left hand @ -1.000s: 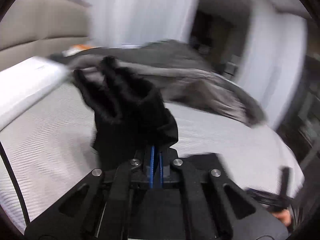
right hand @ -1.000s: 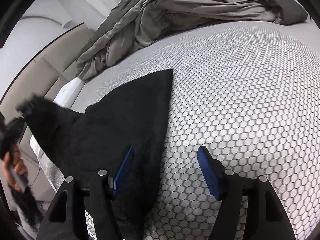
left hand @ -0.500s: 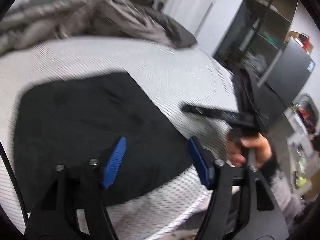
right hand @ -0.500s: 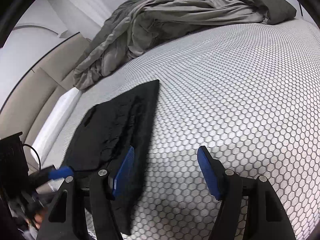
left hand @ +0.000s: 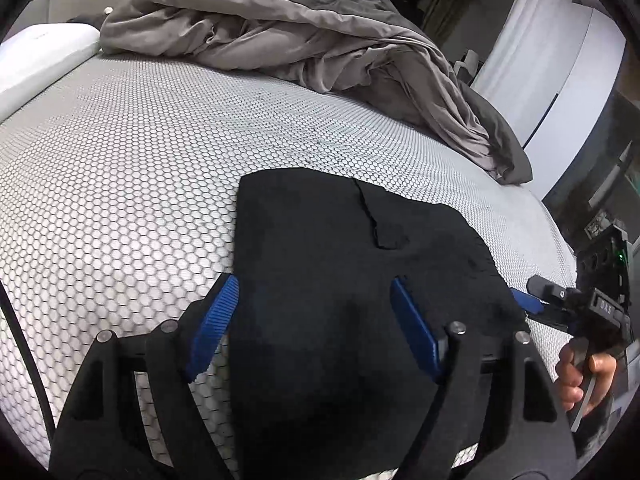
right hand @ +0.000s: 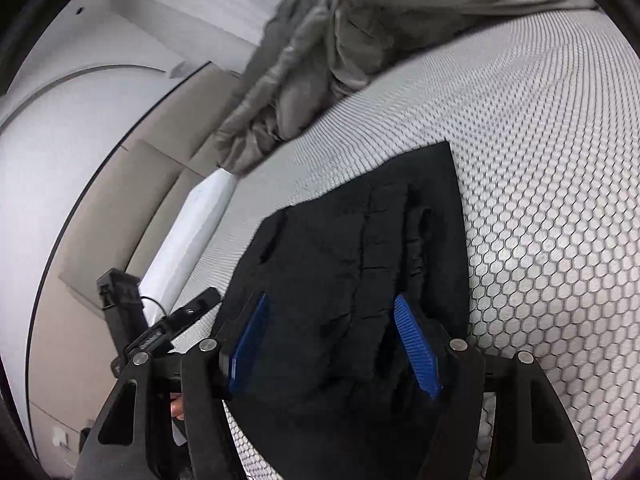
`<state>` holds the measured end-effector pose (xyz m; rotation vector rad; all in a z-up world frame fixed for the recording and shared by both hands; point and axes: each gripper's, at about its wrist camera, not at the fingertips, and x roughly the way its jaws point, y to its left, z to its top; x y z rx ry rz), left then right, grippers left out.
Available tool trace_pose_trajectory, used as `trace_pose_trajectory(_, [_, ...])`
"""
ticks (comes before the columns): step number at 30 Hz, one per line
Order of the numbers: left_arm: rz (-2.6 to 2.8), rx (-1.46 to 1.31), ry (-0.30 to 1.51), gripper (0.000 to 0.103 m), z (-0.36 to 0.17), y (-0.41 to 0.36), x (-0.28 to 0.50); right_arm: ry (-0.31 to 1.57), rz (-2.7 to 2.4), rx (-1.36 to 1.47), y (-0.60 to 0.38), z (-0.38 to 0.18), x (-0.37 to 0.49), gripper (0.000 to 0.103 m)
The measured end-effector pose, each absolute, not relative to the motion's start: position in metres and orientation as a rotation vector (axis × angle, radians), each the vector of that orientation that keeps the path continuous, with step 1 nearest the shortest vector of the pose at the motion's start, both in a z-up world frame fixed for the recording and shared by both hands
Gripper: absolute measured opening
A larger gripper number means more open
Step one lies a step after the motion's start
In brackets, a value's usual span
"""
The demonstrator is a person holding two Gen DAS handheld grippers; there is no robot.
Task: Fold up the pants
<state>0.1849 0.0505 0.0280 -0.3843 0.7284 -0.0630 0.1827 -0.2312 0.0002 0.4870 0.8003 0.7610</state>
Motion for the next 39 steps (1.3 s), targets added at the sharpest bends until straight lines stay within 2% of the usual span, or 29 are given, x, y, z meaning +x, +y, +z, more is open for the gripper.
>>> trace_pose_trajectory(6, [-0.052, -0.378, 0.726, 0.076, 0.032, 0.063, 0.172, 0.758, 0.954, 0.587, -0.228, 0.011, 0.168, 0.065])
trace_pose_trajectory(10, [-0.046, -0.368, 0.726, 0.076, 0.034, 0.058, 0.165, 0.788, 0.881, 0.489, -0.209, 0.005, 0.170, 0.063])
trace_pose_trajectory(12, [-0.046, -0.360, 0.724, 0.076, 0.035, 0.053, 0.164, 0.820, 0.805, 0.431, -0.203, -0.002, 0.172, 0.038])
trace_pose_trajectory(13, [-0.043, -0.358, 0.721, 0.076, 0.035, 0.053, 0.164, 0.827, 0.765, 0.407, -0.201, -0.005, 0.173, 0.030])
trace_pose_trajectory(14, [-0.043, -0.357, 0.720, 0.076, 0.036, 0.053, 0.163, 0.819, 0.734, 0.381, -0.199, -0.004, 0.171, 0.013])
trace_pose_trajectory(15, [-0.043, -0.357, 0.718, 0.076, 0.036, 0.054, 0.163, 0.806, 0.728, 0.368, -0.198, -0.002, 0.167, 0.007])
trace_pose_trajectory(17, [-0.037, -0.362, 0.714, 0.076, 0.036, 0.055, 0.162, 0.755, 0.753, 0.346, -0.199, 0.010, 0.156, 0.006])
trace_pose_trajectory(19, [-0.033, -0.368, 0.710, 0.076, 0.037, 0.058, 0.161, 0.682, 0.755, 0.303, -0.205, 0.028, 0.136, 0.005])
trace_pose_trajectory(23, [-0.030, -0.365, 0.718, 0.076, 0.037, 0.056, 0.162, 0.718, 0.622, 0.220, -0.213, 0.020, 0.136, 0.007])
trace_pose_trajectory(26, [-0.033, -0.351, 0.731, 0.076, 0.036, 0.052, 0.162, 0.837, 0.584, 0.263, -0.223, -0.006, 0.152, 0.021])
trace_pose_trajectory(28, [-0.037, -0.344, 0.728, 0.076, 0.037, 0.050, 0.160, 0.833, 0.624, 0.378, -0.240, -0.008, 0.153, 0.030])
trace_pose_trajectory(29, [-0.040, -0.338, 0.726, 0.076, 0.037, 0.048, 0.159, 0.823, 0.621, 0.403, -0.246, -0.007, 0.152, 0.041])
trace_pose_trajectory(30, [-0.041, -0.334, 0.726, 0.076, 0.037, 0.048, 0.159, 0.817, 0.625, 0.426, -0.251, -0.008, 0.151, 0.044])
trace_pose_trajectory(35, [-0.039, -0.326, 0.735, 0.076, 0.036, 0.047, 0.158, 0.877, 0.717, 0.526, -0.255, -0.016, 0.157, 0.044])
trace_pose_trajectory(39, [-0.033, -0.328, 0.729, 0.076, 0.037, 0.047, 0.156, 0.856, 0.790, 0.547, -0.249, -0.003, 0.148, 0.045])
